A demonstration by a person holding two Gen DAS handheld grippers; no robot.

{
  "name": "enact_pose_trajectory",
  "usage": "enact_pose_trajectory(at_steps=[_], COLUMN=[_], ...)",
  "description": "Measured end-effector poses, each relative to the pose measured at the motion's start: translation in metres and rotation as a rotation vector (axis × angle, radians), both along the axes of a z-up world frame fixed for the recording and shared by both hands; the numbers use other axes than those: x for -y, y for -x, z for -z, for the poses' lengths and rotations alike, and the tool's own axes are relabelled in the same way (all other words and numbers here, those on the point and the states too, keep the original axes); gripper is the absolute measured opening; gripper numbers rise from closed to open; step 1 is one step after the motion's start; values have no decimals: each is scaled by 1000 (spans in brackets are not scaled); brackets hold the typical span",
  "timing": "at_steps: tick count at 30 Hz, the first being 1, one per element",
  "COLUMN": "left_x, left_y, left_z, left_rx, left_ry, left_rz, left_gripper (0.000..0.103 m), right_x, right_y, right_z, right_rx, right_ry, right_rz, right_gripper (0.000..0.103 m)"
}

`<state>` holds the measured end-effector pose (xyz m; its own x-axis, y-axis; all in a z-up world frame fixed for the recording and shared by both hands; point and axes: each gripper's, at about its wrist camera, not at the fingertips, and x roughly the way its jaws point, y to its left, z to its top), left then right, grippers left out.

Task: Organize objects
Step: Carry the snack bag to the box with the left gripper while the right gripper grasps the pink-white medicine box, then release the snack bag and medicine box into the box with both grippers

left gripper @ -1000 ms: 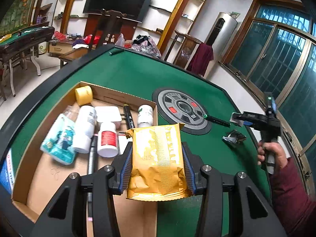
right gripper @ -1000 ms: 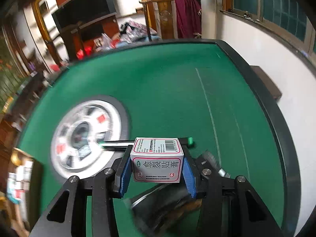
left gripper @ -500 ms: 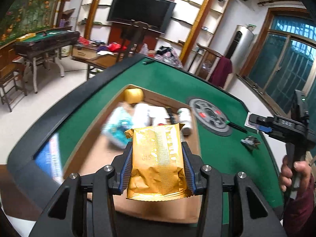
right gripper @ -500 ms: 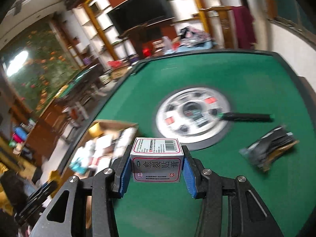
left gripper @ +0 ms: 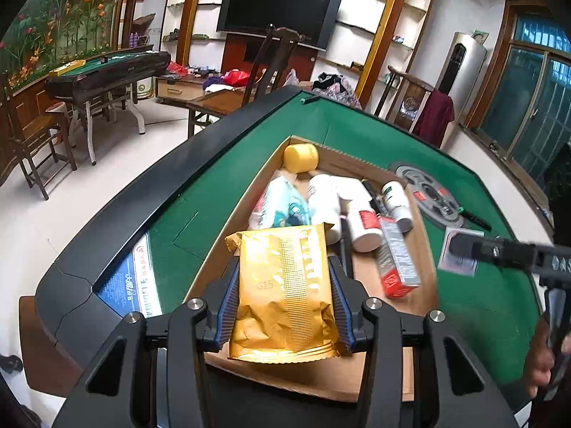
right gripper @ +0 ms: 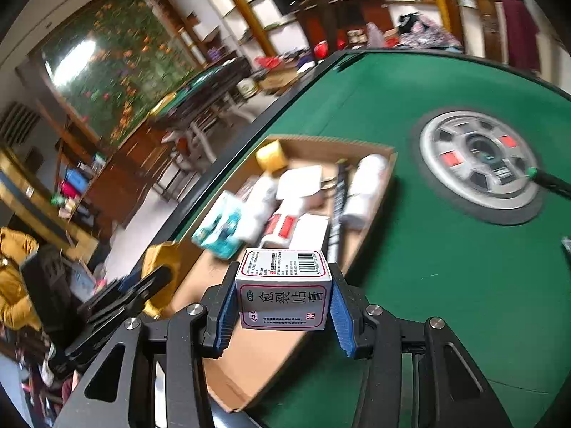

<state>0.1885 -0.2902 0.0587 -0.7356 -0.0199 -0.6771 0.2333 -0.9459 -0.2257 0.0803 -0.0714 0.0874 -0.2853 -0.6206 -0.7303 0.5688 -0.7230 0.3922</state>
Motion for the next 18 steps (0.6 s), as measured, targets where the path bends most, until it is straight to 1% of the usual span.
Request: enact_pose_trajectory(at_steps=[6,10,12,15,18], left_x=[8,13,13,14,9], left_y=[11,14,11,4,3], left_z=[18,16,11,3,0], left_rx=[46,42,22,-12,-26], left_ry=[-8,-16,-8,-14,-2], left_rz=[7,2,-7,-13,-1], left_gripper=[45,45,45,45,45], right_x=[40,61,64,55,45], right_y=[-17,-29,-34,-44,-50], right_z=[23,31,27,14,5], right_rx=[5,-32,-64,-148,-186], right_ry=[-77,-128,-113,-72,-38], right_rz=[-109,-156,-170,-160,-158], right_gripper=[51,51,51,51,51])
